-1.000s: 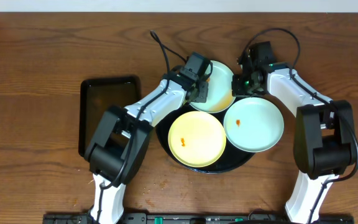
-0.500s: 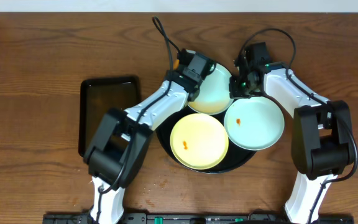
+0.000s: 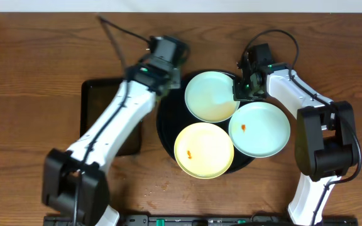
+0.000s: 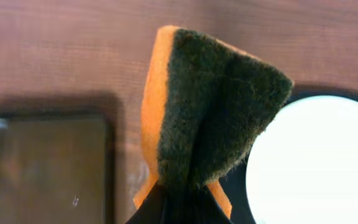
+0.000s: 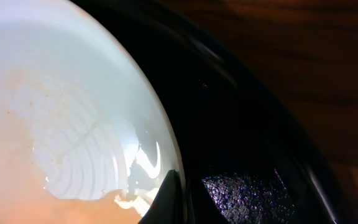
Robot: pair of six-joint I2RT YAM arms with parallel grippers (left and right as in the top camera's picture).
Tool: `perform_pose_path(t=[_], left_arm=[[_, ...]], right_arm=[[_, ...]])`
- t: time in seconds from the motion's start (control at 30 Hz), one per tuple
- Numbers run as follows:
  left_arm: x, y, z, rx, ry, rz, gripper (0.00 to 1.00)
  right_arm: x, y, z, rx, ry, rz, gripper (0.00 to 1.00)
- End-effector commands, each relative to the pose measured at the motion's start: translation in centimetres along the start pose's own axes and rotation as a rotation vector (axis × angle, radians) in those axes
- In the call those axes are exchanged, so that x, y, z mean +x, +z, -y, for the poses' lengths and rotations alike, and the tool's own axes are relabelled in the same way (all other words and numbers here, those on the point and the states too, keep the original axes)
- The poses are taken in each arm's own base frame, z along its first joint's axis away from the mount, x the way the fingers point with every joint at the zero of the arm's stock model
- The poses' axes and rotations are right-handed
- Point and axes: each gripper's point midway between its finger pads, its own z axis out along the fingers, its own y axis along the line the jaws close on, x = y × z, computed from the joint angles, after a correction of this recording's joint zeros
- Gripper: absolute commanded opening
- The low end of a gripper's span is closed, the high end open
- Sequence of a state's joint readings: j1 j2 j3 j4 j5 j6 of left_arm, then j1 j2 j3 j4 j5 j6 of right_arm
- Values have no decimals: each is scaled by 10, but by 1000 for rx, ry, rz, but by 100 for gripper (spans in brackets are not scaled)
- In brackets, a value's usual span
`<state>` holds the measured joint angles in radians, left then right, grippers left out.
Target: Clean dirty plates on tray and stack at the side
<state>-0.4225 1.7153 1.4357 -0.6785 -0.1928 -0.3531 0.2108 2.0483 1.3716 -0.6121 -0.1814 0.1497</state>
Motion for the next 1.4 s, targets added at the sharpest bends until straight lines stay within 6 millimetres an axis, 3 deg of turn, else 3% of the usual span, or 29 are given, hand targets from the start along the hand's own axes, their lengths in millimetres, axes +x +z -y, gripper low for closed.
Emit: perform_pose_path(t=[0.0,0.03,0.17,0.37,0.43,0.57,0.63,0.7,0.77,0.9,1.03,1.27,1.37], left_arm=[[10,-6,-12,60,-71,-96,8],[17,-4,-23,35,-80,-132,7],[39,1,-65,-49,-138,-239,7],[63,13,-130,-147,-273,-331,7],[71,19,-140,-137,-296,-354,8],[94,36,-147,-64,-320,-409,9],[105,43,-151,-72,-332,-421,11],[112,47,-153,-76,-336,-427,13],[114,49,-153,-75,-336,-426,17],[114,49,-153,-75,-336,-424,35],[111,47,-153,-72,-337,-414,43],[92,17,-140,16,-349,-340,44],[80,-4,-140,29,-348,-269,58]], right_arm=[[-1,3,11,34,-37,-2,4],[-1,3,11,34,-47,-2,13],[0,3,4,-9,-78,-9,24],[3,12,-6,-142,-12,-31,23],[3,14,-7,-178,18,-36,20],[1,13,2,-182,86,-36,11],[1,12,4,-188,97,-37,2],[1,12,6,-187,102,-37,1],[-1,11,6,-187,100,-31,1],[-9,-2,6,-166,89,6,1],[-21,-27,4,-124,62,74,1],[-39,-83,-4,57,-17,222,1],[-45,-106,-12,137,-63,290,1]])
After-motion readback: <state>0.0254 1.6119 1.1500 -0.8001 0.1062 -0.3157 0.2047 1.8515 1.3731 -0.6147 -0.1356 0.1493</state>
